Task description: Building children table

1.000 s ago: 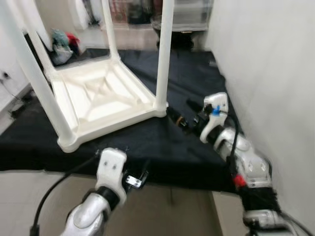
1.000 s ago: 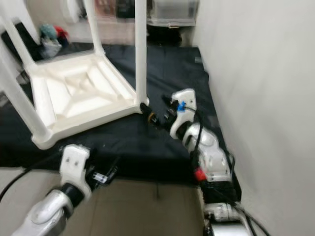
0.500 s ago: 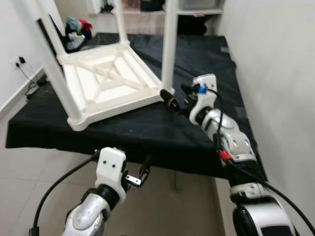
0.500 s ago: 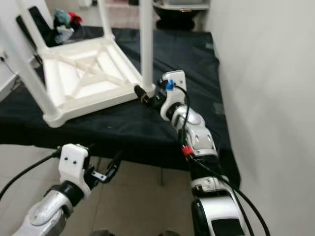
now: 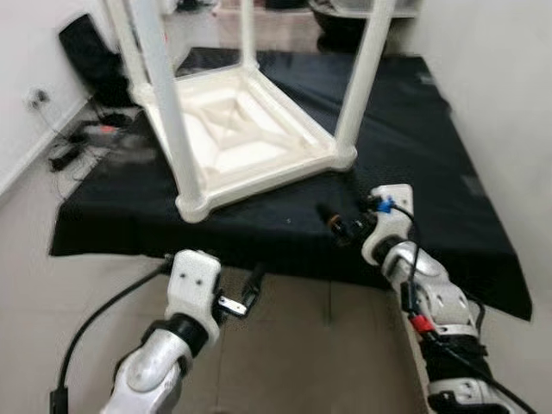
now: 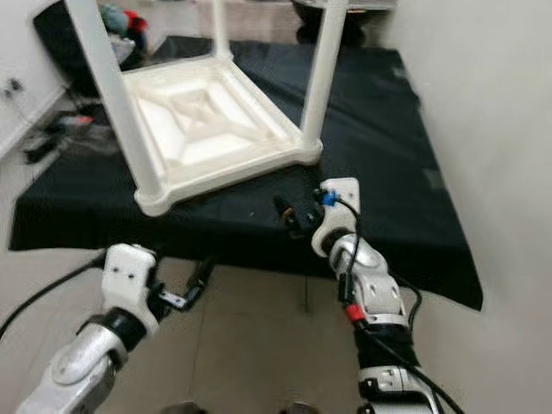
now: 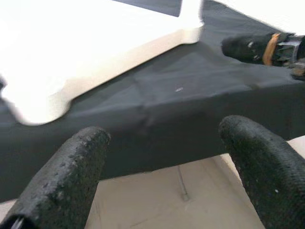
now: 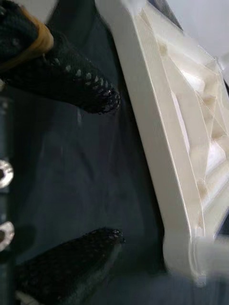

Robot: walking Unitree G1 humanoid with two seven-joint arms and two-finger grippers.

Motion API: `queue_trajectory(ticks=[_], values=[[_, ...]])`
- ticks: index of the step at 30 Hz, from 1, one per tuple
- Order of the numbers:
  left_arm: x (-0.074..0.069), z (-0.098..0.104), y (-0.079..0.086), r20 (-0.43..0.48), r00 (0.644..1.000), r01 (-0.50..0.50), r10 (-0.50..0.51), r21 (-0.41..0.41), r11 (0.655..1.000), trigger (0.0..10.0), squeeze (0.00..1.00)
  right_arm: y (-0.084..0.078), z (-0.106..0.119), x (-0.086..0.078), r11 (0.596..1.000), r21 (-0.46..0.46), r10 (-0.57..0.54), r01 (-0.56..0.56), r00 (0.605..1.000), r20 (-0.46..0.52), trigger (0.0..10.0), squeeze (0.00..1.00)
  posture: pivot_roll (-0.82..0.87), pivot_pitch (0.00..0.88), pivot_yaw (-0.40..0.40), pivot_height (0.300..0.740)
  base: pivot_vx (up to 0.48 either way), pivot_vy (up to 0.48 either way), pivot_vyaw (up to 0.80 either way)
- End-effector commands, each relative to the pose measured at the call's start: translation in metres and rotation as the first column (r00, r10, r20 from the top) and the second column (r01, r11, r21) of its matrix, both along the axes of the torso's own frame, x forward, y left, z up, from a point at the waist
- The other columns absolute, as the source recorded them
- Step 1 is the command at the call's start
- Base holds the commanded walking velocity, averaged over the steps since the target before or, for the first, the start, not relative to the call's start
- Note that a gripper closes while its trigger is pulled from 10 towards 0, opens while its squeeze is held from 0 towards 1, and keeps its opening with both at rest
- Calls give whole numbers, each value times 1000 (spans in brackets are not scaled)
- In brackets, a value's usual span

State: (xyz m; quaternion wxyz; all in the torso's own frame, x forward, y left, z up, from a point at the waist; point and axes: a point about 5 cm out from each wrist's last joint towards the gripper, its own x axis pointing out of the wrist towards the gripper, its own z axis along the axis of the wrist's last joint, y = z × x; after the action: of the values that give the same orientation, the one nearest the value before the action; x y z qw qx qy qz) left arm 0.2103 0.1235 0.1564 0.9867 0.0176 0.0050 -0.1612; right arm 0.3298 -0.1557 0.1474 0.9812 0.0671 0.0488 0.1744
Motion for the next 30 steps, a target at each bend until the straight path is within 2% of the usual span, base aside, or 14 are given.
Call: queue_trajectory(ticks=[1,3,7,13,15,17,19,22,27,30], values=[[0,-3,2,-14,1000,1,-1,3,1000,10000,0,-3,-1,-7,999,45,-29,29,999,-15,10000,0,-19,109,-51,740,251,0,-800],[1,-3,2,-14,1000,0,0,3,1000,10000,0,-3,-1,-10,996,73,-47,49,999,-23,10000,0,-19,109,-51,740,251,0,-800],[3,-4,3,-11,1000,0,1,8,1000,10000,0,-4,-7,-16,997,42,-67,68,997,-42,10000,0,-24,102,-46,740,272,0,0],[5,-4,2,-7,1000,3,-3,10,1000,10000,0,-3,-4,-13,997,8,-74,74,997,-31,10000,0,-21,96,-49,740,298,0,-133],[5,-4,2,-5,1000,2,-2,10,1000,10000,0,0,0,-17,999,35,2,-2,1000,-7,10000,0,-20,96,-51,740,311,0,0],[5,-4,2,-5,1000,2,-2,9,1000,10000,0,1,2,-19,998,46,31,-31,1000,2,10000,0,-19,95,-52,740,311,0,0],[5,-4,2,-4,1000,3,-3,9,1000,10000,0,0,3,-19,999,31,18,-18,1000,12,10000,0,-16,98,-52,740,313,0,387],[5,-4,1,-2,1000,3,-3,8,1000,10000,0,0,12,-19,994,109,1,-7,998,58,10000,0,-16,98,-54,740,311,0,769],[3,-3,-3,6,999,36,-36,19,999,10000,0,-8,10,-13,1000,16,3,-3,999,36,10000,0,-17,100,-58,740,289,0,0],[-4,-4,-18,8,986,163,-164,87,983,10000,0,-17,13,-8,1000,-20,-15,16,999,38,10000,0,-14,103,-60,740,0,0,0]])
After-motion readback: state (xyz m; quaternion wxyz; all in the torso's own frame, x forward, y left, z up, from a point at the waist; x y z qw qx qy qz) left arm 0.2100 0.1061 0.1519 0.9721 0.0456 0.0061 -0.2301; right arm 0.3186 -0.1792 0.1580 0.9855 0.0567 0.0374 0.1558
